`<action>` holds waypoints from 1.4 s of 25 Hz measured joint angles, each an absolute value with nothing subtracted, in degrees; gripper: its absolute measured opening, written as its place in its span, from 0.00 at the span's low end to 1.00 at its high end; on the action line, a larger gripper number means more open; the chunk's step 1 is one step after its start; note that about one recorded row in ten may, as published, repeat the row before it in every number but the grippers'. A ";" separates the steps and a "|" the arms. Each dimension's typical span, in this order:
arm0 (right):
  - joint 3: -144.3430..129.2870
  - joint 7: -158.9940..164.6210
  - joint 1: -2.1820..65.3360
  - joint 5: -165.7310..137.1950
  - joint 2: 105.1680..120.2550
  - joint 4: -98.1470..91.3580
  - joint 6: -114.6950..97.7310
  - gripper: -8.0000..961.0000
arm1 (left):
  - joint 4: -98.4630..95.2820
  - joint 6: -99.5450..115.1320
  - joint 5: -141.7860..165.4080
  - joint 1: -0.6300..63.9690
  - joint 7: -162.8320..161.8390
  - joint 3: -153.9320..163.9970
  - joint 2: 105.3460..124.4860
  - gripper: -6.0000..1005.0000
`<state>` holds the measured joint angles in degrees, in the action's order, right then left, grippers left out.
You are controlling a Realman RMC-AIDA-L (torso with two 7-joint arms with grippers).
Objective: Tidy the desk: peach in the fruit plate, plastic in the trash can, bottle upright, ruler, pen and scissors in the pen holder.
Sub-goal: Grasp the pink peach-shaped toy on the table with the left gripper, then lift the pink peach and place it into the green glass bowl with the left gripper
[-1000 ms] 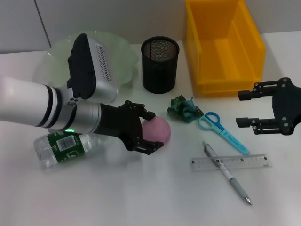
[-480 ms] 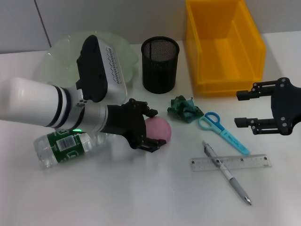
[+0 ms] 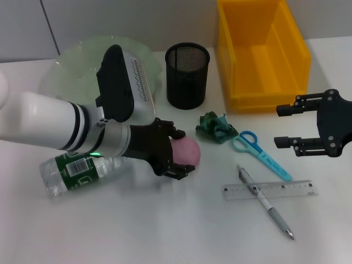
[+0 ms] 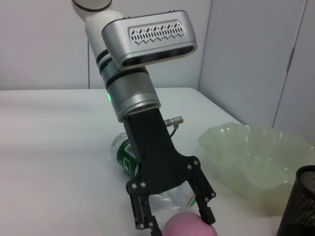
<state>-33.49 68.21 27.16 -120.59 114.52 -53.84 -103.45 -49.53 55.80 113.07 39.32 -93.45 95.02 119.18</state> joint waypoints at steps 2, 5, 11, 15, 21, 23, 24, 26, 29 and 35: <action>-33.49 68.21 27.15 -120.59 114.52 -53.88 -103.45 0.66 | -49.53 55.57 113.16 39.36 -93.61 95.32 119.18 0.78; -33.48 68.21 27.16 -120.59 114.52 -53.97 -103.45 0.66 | -49.60 55.47 113.32 39.32 -93.68 95.43 119.18 0.78; -33.48 68.20 27.16 -120.59 114.52 -53.97 -103.13 0.65 | -49.99 55.64 113.38 38.89 -93.67 95.33 119.15 0.65; -33.37 68.10 27.02 -120.59 114.52 -53.97 -103.10 0.65 | -52.32 55.55 113.41 37.36 -93.67 94.72 118.81 0.40; -33.04 67.75 26.69 -120.58 114.58 -53.97 -103.09 0.65 | -61.10 56.43 113.55 32.39 -93.69 93.51 118.32 0.40; -33.04 67.69 26.65 -120.58 114.60 -53.96 -103.09 0.65 | -67.93 58.11 115.31 28.78 -93.80 91.42 118.34 0.40; -33.04 67.69 26.65 -120.58 114.60 -53.96 -103.09 0.65 | -67.93 58.11 115.31 28.78 -93.80 91.42 118.34 0.40; -33.04 67.68 26.64 -120.58 114.61 -53.97 -103.09 0.65 | -73.22 58.82 117.73 26.37 -94.85 90.35 118.46 0.40; -33.04 67.67 26.56 -120.58 114.61 -53.96 -103.09 0.65 | -77.83 57.65 121.32 24.39 -96.85 90.29 118.57 0.40; -33.13 67.50 26.44 -120.58 114.67 -53.61 -102.80 0.65 | -77.13 47.08 122.00 24.17 -97.00 90.49 118.66 0.41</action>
<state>-33.13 67.50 26.44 -120.58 114.67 -53.61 -102.80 -77.13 47.08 122.00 24.17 -97.00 90.49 118.66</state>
